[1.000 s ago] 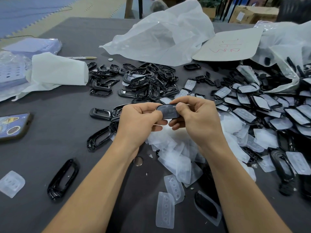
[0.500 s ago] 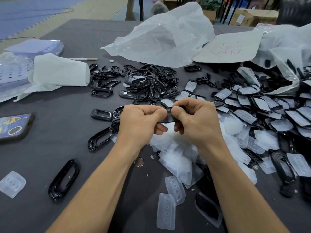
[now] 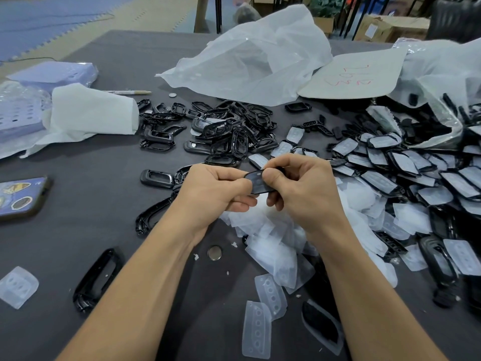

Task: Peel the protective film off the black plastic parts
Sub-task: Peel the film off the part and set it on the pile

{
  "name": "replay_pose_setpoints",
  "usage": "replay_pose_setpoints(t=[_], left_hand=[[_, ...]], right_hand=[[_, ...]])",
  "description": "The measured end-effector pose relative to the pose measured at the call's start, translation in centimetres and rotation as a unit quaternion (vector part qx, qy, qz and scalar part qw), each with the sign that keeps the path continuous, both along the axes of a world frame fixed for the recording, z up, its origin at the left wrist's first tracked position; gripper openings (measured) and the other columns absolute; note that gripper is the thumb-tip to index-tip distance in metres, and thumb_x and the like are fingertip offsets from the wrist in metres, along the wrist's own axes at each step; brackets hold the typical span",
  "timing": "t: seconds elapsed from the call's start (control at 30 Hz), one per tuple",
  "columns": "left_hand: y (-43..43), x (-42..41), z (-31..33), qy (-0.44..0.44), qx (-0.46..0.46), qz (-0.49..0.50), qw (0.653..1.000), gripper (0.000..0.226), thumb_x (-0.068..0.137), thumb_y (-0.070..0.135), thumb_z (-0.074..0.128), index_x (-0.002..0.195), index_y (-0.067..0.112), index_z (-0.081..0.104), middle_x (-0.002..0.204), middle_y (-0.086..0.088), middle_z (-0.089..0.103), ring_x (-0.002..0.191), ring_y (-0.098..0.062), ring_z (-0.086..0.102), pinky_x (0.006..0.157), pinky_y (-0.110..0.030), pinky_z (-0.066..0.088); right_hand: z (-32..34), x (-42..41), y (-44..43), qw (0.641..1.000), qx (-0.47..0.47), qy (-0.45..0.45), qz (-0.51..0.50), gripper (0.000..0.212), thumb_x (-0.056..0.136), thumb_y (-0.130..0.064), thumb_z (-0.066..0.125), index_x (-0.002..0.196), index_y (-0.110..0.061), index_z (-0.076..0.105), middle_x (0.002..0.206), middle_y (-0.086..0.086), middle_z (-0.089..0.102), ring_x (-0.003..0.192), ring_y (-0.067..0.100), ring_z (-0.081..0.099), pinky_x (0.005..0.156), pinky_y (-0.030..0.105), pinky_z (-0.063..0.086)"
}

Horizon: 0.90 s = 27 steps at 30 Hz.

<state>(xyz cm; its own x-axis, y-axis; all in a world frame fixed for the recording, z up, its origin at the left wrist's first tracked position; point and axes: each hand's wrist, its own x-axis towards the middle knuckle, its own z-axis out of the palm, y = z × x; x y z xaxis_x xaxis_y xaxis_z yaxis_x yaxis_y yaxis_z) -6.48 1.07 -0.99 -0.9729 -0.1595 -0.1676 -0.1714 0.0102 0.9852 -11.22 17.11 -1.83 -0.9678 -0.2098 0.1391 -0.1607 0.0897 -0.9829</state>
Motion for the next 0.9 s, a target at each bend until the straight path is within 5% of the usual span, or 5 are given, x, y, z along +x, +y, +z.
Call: replay_pose_setpoints(t=[0.27,0.47,0.6,0.9], left_hand=[[0.69,-0.17,0.09,0.021,0.02,0.076,0.997,0.035,0.083,-0.007,0.07,0.065,0.019,0.083,0.069,-0.011,0.077,0.055,-0.014,0.071,0.051,-0.018,0.054],[1.05,0.03,0.02,0.032,0.017,0.058,0.998,0.029,0.083,-0.008,0.07,0.073,0.015,0.084,0.068,-0.01,0.076,0.054,-0.013,0.068,0.053,-0.019,0.054],[0.95,-0.06,0.03,0.031,0.016,0.07,0.997,0.031,0.084,-0.006,0.07,0.071,0.018,0.084,0.067,-0.013,0.076,0.055,-0.014,0.07,0.053,-0.019,0.054],[0.86,-0.16,-0.09,0.029,0.009,0.071,0.997,0.035,0.086,-0.004,0.071,0.067,0.023,0.083,0.068,-0.011,0.076,0.057,-0.013,0.072,0.053,-0.018,0.054]], right_hand=[[0.57,0.03,0.21,0.998,-0.044,-0.042,0.023,0.031,0.098,0.011,0.05,0.098,-0.005,0.076,0.069,0.014,0.071,0.05,0.024,0.064,0.046,0.031,0.054],[0.12,0.64,-0.32,0.997,0.056,0.048,-0.027,0.012,0.083,-0.003,0.075,0.084,-0.015,0.075,0.064,0.005,0.071,0.05,0.021,0.066,0.047,0.03,0.051],[0.4,0.22,0.0,0.999,-0.026,-0.02,0.008,0.017,0.095,0.008,0.062,0.091,-0.004,0.075,0.072,0.02,0.072,0.047,0.024,0.063,0.044,0.031,0.052],[1.01,0.29,0.42,0.992,-0.077,-0.091,0.038,0.032,0.101,0.008,0.046,0.099,-0.003,0.076,0.077,0.02,0.075,0.053,0.026,0.069,0.051,0.029,0.059]])
